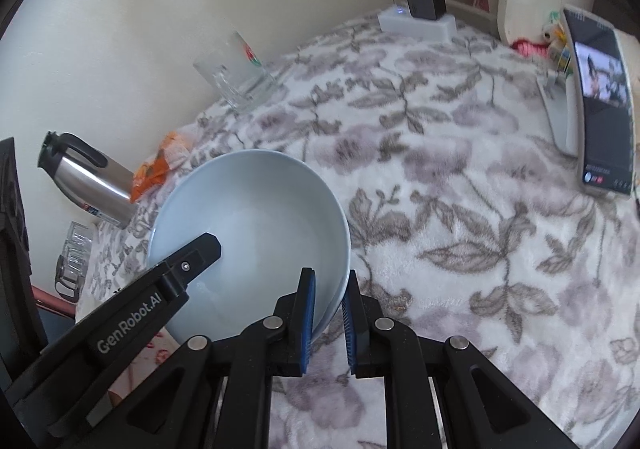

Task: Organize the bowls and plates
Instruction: 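Lift the plain white bowl with both grippers and carry it over the basin, then lower the plain white bowl into the MAX bowl with both grippers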

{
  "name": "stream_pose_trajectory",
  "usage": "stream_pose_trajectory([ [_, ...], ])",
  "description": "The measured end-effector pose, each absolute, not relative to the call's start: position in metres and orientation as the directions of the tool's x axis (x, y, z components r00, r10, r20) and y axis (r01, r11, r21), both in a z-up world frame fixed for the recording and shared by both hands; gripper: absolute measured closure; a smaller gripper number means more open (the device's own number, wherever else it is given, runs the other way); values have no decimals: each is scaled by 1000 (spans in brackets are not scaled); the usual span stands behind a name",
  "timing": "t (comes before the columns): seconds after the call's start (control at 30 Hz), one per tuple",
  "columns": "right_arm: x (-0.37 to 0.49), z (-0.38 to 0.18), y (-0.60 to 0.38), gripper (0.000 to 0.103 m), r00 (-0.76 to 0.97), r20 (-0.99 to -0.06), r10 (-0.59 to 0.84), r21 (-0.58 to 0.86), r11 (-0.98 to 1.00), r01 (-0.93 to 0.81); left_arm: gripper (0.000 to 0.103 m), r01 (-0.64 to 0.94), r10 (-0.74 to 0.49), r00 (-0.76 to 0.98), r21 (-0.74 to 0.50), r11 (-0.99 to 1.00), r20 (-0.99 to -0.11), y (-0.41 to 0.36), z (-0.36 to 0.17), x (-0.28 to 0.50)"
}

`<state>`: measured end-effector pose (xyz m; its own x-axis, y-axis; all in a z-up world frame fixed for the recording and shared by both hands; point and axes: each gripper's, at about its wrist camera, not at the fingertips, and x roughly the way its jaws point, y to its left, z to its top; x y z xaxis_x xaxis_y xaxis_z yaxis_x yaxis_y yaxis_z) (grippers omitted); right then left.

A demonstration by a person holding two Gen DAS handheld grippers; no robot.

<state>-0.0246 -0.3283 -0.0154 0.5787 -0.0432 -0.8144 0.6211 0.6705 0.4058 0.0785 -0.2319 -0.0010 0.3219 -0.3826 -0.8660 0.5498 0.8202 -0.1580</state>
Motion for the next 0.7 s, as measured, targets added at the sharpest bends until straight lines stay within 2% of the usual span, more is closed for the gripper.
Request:
stream_pose_trajectory([
  [0.37,-35,56,-303,89,658,-743,-120,381,733,563,90,558,-481,388,-215,801,-786,-202,68,65],
  [0.7,-27,71,-263,89,669,-740,-77,368,785,498,90,481,-507,415,-291,827,-755,-144,83,64],
])
